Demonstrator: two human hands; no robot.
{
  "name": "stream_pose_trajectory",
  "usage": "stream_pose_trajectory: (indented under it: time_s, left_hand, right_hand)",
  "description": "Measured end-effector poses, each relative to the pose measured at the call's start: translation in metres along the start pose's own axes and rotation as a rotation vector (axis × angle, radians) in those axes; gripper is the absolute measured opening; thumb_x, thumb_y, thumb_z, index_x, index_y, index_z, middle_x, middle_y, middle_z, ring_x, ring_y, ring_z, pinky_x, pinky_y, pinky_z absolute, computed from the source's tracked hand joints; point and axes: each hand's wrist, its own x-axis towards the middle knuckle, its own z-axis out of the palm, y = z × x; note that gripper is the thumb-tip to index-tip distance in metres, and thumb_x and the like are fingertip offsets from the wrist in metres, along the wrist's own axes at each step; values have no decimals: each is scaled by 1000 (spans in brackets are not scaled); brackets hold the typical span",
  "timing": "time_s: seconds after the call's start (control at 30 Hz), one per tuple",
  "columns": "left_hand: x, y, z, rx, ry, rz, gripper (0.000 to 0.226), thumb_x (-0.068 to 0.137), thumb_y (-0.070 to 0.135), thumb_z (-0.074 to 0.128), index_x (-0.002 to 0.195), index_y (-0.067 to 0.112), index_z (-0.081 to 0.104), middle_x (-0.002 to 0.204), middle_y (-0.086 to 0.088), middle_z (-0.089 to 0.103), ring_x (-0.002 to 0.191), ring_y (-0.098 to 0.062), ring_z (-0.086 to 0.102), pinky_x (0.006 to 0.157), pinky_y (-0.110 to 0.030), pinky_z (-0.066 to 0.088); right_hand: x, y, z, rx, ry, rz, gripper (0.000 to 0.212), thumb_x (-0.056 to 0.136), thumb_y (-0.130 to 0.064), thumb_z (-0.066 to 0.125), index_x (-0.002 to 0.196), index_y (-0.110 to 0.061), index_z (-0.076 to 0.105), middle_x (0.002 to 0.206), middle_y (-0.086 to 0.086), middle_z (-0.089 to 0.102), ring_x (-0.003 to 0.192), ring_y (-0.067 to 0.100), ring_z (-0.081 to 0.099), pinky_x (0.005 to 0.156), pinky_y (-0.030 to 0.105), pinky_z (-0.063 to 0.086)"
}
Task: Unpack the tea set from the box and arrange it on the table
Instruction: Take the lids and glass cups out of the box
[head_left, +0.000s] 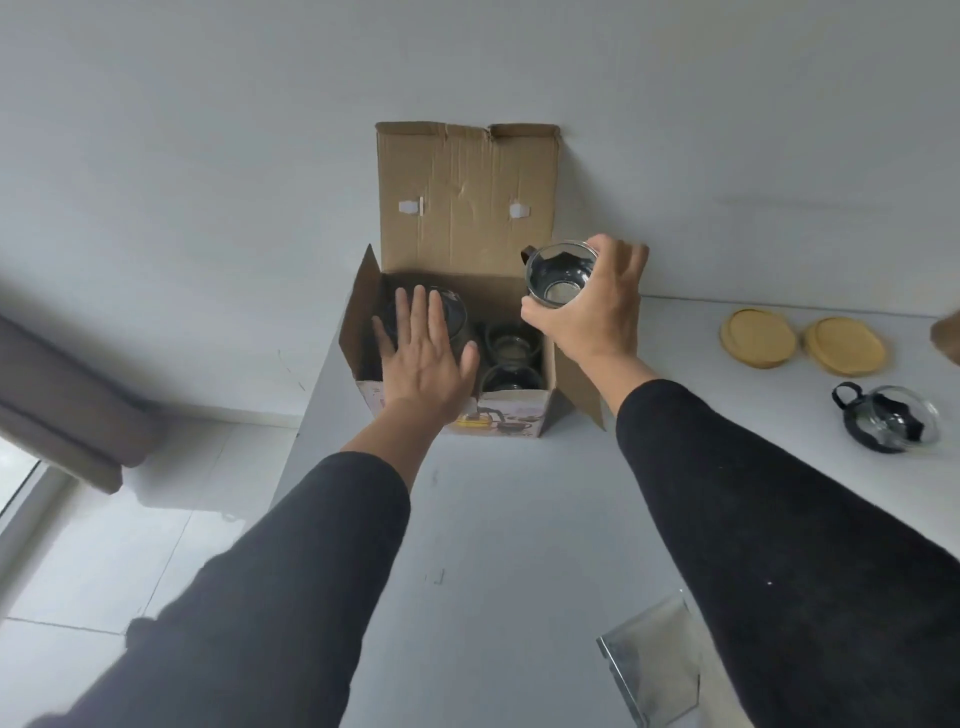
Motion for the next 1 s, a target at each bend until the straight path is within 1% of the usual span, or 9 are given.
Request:
stream_pose_trajectory:
  time_s: [0.1,0.2,0.3,0.4,0.43,0.6,0.7,0.83,1.0]
  left_hand:
    - [-4,30,-5,-62,102,40,70,98,48,22,152,10,-1,160,-7,-7,147,-25,-15,117,-48,-8]
    - [-12,77,-6,-177,181,202,69,97,41,33,152,9,7,161,-7,-2,148,-25,-11,117,-45,-8]
    - [-29,133,6,-259,128,360,69,97,38,36,152,9,5,161,-6,-2,148,-24,-11,118,-39,-8]
    - [-50,179,35,-264,12,452,71,94,46,20,152,8,3,161,-6,-5,147,-23,-13,120,-39,-6]
    - [-57,191,46,-246,-32,454,71,94,47,17,152,9,1,160,-5,-6,147,-23,-15,120,-39,-6]
    - [-78,229,90,-160,-190,335,68,100,42,24,151,9,-7,159,-6,-16,145,-21,-21,119,-38,-9]
    - [-82,241,107,-97,-244,255,70,100,45,22,151,10,-9,159,-5,-17,145,-21,-20,120,-39,-7]
    - [-83,253,120,-90,-278,177,71,99,46,25,151,10,-8,159,-5,-15,146,-21,-18,120,-38,-8]
    - [-85,261,135,-117,-273,175,70,99,46,24,152,10,-6,160,-5,-13,146,-19,-18,120,-39,-9]
  right_hand:
    - [-7,26,-26,46,80,64,81,51,-33,88,113,-2,46,115,13,44,107,22,42,74,9,33]
    - [-20,59,-53,64,140,144,81,51,-33,89,111,-1,46,113,13,48,107,24,44,76,8,29]
    - [-35,102,-79,68,180,229,82,52,-34,89,113,0,47,113,11,52,106,27,50,86,21,40]
    - [-51,146,-102,72,187,326,83,54,-35,88,117,-3,45,115,9,54,104,25,54,90,32,46]
    - [-56,159,-108,71,179,353,83,54,-36,88,117,-4,44,115,8,54,103,24,55,90,31,46]
    - [-72,215,-128,85,140,376,80,53,-36,89,112,-5,45,110,6,52,100,20,53,87,23,42]
    - [-75,238,-131,88,114,369,79,53,-33,90,111,-3,45,108,6,51,98,21,52,86,25,43]
    - [-72,260,-129,120,69,385,80,51,-32,90,111,-2,45,109,8,52,96,21,53,86,28,45]
    - [-63,275,-125,151,33,396,83,52,-33,90,114,-2,45,111,9,52,99,23,54,89,31,46]
